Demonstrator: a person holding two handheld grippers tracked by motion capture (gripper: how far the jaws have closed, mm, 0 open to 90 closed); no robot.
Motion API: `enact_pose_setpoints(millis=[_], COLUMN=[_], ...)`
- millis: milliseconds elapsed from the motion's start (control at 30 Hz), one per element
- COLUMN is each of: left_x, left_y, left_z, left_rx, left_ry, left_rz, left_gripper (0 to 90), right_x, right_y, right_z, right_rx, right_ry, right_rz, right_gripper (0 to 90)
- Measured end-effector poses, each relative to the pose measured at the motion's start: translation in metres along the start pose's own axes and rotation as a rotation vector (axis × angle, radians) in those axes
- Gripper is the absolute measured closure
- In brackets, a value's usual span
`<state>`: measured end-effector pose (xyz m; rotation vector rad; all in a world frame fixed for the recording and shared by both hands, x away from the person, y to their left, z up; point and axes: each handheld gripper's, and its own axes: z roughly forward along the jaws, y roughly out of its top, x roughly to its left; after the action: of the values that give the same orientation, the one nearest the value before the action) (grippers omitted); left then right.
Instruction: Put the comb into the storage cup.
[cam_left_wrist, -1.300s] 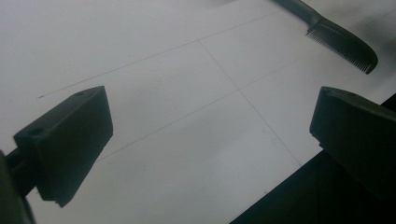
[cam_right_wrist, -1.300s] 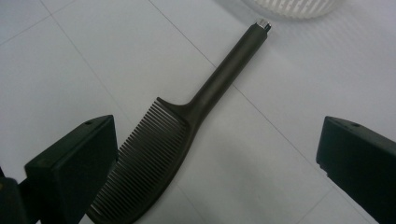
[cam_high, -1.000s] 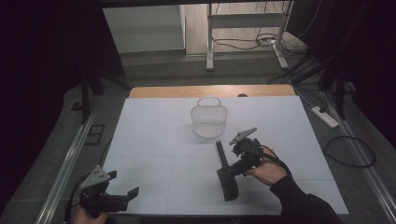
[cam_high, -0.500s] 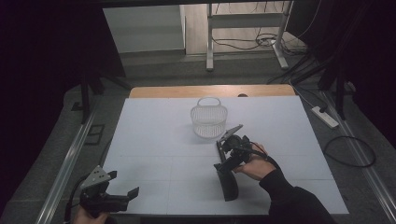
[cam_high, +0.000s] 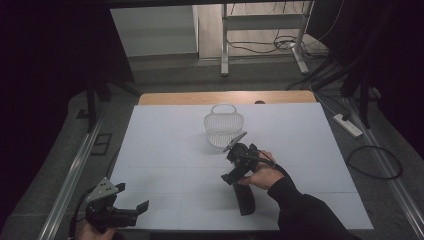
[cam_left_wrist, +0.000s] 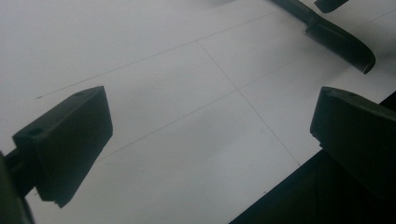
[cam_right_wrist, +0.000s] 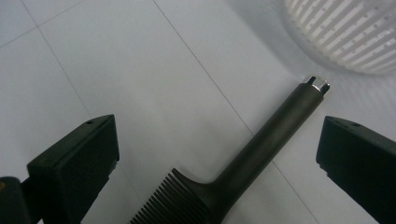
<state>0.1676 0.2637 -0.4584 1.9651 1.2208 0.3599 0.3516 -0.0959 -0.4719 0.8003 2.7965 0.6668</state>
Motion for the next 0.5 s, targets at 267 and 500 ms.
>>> enact_pose_setpoints(millis=[267,500], left_x=[-0.0002,-0.0004], left_y=[0.0001,0.0001], left_z=[0.0001,0.0002], left_rx=[0.001,0.002], left_ry=[0.0,0.0], left_rz=[0.006,0.008], left_gripper=[0.0,0.0], right_x=[-0.0027,-0.007], right_y=[0.0016,0.0037], right_z=[-0.0009,-0.0038], right_rx=[-0.022,-0.031], right_ry=[0.001,0.055], right_rz=[-0.017,-0.034], right_gripper=[34.6,75.1])
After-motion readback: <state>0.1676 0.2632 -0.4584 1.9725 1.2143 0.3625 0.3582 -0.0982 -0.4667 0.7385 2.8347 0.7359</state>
